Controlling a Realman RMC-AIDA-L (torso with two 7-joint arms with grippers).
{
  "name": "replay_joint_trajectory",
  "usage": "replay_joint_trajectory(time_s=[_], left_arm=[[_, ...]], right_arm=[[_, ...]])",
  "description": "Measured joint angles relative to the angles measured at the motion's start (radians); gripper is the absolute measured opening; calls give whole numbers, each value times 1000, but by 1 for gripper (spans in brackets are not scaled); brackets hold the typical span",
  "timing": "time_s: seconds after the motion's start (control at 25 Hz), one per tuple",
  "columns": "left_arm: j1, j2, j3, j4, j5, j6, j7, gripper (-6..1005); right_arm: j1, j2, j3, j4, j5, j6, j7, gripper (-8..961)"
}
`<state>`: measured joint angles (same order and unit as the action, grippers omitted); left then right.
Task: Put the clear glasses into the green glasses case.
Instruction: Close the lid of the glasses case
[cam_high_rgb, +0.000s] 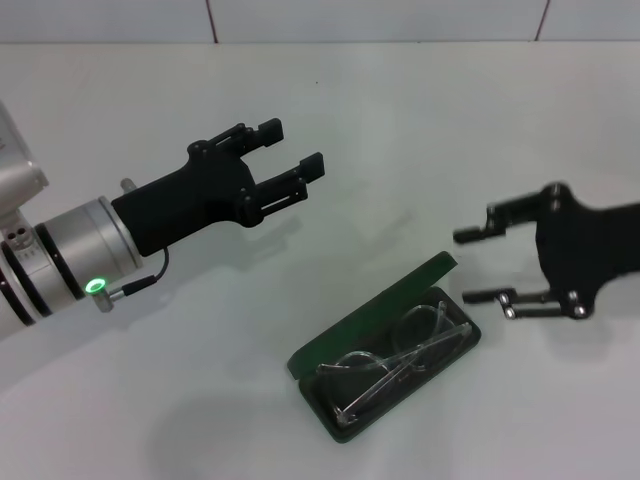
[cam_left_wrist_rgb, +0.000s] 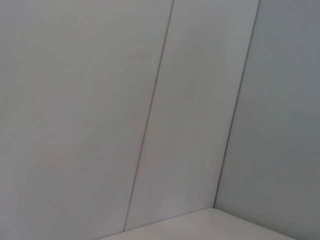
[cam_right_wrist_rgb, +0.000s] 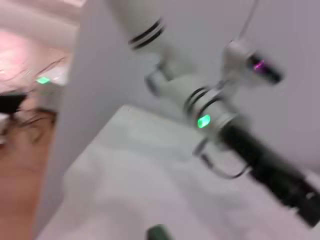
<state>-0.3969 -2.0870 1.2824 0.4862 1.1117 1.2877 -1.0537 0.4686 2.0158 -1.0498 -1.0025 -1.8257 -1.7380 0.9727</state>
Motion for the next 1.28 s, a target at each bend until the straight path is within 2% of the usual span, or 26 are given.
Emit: replay_joint_trajectory(time_s=[0.16,0.44,0.64,0.84,1.08,1.28], left_arm=[[-2,-1,0,-6,0,1,4,758],[1,-1,0,-12,5,2,4,758],[2,1,2,-12,8,2,3,758],[5,2,3,-12,10,2,5,758],[6,5,1,-12,10,2,5,758],[4,5,0,-12,10,2,13,758]], right_arm=[[6,5,-31,6,29,64,4,512],[23,2,-230,-79,-27,239,107,514],[53,5,-300,-137,-147,255,174,641],[86,6,-370,-130,-179,320,213,833],[94,7,-439,-126,-192,375,222,817],[111,8,-450,-102,-209,399,245,708]])
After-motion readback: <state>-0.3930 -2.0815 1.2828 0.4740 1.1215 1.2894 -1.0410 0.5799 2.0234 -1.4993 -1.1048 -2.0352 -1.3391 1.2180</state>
